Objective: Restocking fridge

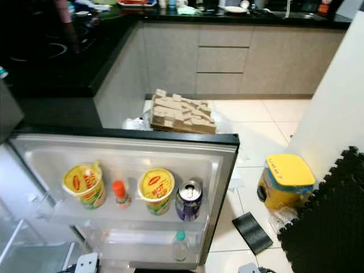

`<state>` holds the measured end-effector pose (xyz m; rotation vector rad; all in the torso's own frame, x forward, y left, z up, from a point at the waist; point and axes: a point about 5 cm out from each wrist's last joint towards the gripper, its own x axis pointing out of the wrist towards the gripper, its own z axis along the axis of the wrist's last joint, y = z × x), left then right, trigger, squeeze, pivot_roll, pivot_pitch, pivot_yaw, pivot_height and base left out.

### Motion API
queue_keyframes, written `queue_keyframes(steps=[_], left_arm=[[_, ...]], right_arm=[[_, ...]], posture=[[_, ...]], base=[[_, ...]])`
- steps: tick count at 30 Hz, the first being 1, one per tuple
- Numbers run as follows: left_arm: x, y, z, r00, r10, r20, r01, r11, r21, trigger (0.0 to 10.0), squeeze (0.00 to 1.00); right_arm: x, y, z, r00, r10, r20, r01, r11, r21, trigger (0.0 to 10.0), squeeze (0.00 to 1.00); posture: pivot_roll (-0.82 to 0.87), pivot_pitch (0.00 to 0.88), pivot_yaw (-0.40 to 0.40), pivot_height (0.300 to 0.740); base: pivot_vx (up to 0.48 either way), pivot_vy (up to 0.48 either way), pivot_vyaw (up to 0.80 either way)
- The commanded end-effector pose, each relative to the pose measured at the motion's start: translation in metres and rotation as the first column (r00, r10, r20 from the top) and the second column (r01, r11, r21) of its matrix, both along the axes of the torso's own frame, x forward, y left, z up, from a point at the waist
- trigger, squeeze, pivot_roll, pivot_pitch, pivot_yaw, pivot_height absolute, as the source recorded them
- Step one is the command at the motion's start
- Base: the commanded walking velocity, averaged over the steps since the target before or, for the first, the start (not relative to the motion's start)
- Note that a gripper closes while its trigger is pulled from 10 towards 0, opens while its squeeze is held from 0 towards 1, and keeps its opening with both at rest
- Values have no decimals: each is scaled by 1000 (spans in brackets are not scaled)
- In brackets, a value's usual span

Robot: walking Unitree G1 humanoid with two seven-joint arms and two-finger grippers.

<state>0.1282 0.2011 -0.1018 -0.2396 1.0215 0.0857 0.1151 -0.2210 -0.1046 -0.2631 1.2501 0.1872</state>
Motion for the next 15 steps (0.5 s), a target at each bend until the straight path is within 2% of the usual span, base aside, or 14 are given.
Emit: queue_keyframes(steps=[1, 6, 15], left_arm=[[-3, -2, -1, 1000, -3, -10, 3, 1000, -2, 10000, 0], [-2, -1, -1, 1000, -11, -8, 11, 1000, 4, 10000, 0], [-3, -1, -1, 1000, -15, -11, 15, 1000, 1, 10000, 0]], right_arm=[[3, -2, 1, 1000, 0, 12, 0, 1000, -3, 10000, 0], [5, -2, 2, 1000, -5, 21, 5, 1000, 1, 10000, 0], [6, -1, 2, 1000, -7, 22, 7, 1000, 8, 10000, 0]], posture=[[-61, 0, 5, 740], [-61, 0, 5, 740], [-61, 0, 8, 740]], base=[[0, 0, 0], [0, 0, 0], [0, -459, 0]])
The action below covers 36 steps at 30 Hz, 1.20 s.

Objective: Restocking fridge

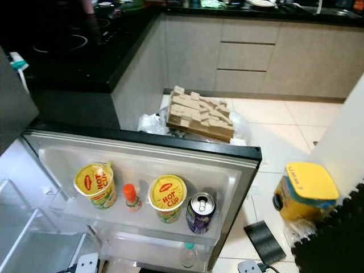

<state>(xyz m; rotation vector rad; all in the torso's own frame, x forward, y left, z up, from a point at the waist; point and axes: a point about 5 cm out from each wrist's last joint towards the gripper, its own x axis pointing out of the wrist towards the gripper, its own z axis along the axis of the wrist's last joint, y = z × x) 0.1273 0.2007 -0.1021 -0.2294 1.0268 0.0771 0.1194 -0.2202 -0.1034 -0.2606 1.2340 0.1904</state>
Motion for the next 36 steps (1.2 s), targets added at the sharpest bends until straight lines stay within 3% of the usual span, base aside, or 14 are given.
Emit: queue_keyframes(steps=[1, 7, 19, 36], left_arm=[[-3, -1, -1, 1000, 2, -7, -2, 1000, -4, 10000, 0], [-4, 0, -1, 1000, 26, -13, -26, 1000, 1, 10000, 0], [-4, 1, -1, 999, 31, -11, -31, 1000, 4, 10000, 0], [-6, 2, -2, 999, 28, -16, -28, 1000, 9, 10000, 0]], right_arm=[[2, -1, 1, 1000, -9, 6, 9, 1000, 4, 10000, 0], [1, 0, 0, 1000, -3, -3, 3, 1000, 7, 10000, 0], [-2, 0, 0, 1000, -2, -17, 3, 1000, 13, 10000, 0], [-4, -1, -1, 1000, -4, -20, 4, 1000, 13, 10000, 0]], posture=[[-61, 0, 8, 740], [-61, 0, 8, 740], [-61, 0, 7, 740], [-60, 0, 2, 740]], base=[[0, -480, 0], [0, 0, 0], [0, 0, -751], [0, 0, 0]])
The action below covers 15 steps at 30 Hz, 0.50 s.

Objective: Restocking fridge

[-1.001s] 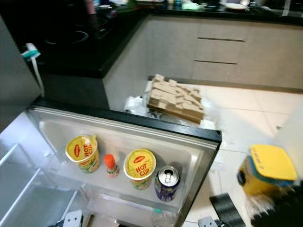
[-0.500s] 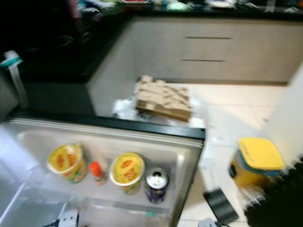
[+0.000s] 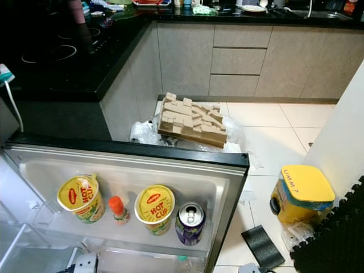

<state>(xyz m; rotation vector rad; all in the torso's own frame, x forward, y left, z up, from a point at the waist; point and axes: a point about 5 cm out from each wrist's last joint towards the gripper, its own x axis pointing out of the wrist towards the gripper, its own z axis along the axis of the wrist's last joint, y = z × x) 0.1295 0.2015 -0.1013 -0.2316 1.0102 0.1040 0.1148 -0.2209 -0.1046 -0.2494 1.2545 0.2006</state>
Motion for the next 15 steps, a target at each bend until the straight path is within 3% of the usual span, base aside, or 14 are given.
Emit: queue_keyframes(steps=[1, 7, 15], left_arm=[[-8, 1, -3, 1000, -4, -30, 4, 1000, -6, 10000, 0], [-10, -3, -4, 999, -8, -38, 7, 1000, -26, 10000, 0], [-9, 3, -3, 999, 30, -32, -30, 1000, -1, 10000, 0]], right_arm=[[0, 0, 0, 1000, -4, 2, 4, 1000, 2, 10000, 0], [-1, 0, 0, 1000, -5, 0, 5, 1000, 4, 10000, 0], [-2, 0, 0, 1000, 4, -11, -3, 1000, 14, 10000, 0]], posture=[[-60, 0, 2, 740], [-60, 0, 2, 740], [-54, 0, -1, 740]], base=[[0, 0, 0], [0, -415, 0], [0, 0, 0]])
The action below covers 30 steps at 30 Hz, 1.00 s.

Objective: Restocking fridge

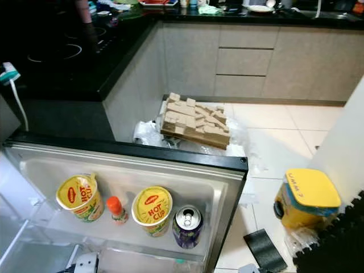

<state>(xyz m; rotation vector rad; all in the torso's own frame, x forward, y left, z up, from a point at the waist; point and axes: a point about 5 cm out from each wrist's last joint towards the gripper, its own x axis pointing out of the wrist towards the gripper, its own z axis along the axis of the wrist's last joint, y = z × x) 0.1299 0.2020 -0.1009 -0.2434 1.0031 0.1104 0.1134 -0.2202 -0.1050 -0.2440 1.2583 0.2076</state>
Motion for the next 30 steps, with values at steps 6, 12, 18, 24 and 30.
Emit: queue_keyframes(steps=[6, 12, 18, 24, 30], left_arm=[[-10, 6, -3, 999, 23, -38, -22, 1000, 18, 10000, 0], [-10, 6, -3, 999, -14, -41, 14, 1000, 17, 10000, 0], [-11, 5, -3, 999, 17, -45, -16, 1000, 12, 10000, 0], [-12, 6, -3, 999, 24, -46, -23, 1000, 17, 10000, 0], [-12, 6, -3, 999, 26, -47, -25, 1000, 18, 10000, 0]], right_arm=[[0, 1, 0, 1000, 7, -10, -7, 1000, 17, 10000, 0], [0, 1, 0, 1000, 11, -10, -10, 1000, 21, 10000, 0], [3, 2, 1, 1000, 12, -8, -12, 1000, 27, 10000, 0], [3, 4, 0, 1000, 14, -10, -13, 999, 35, 10000, 0], [2, 5, 0, 1000, 15, -16, -15, 999, 44, 10000, 0]], posture=[[-53, 0, -1, 740], [-53, 0, -1, 740], [-53, 0, 1, 740], [-52, 0, 2, 740], [-52, 0, 3, 740]], base=[[0, 0, 0], [0, -160, 0], [0, -400, 0], [0, 0, 0], [0, 0, 0]])
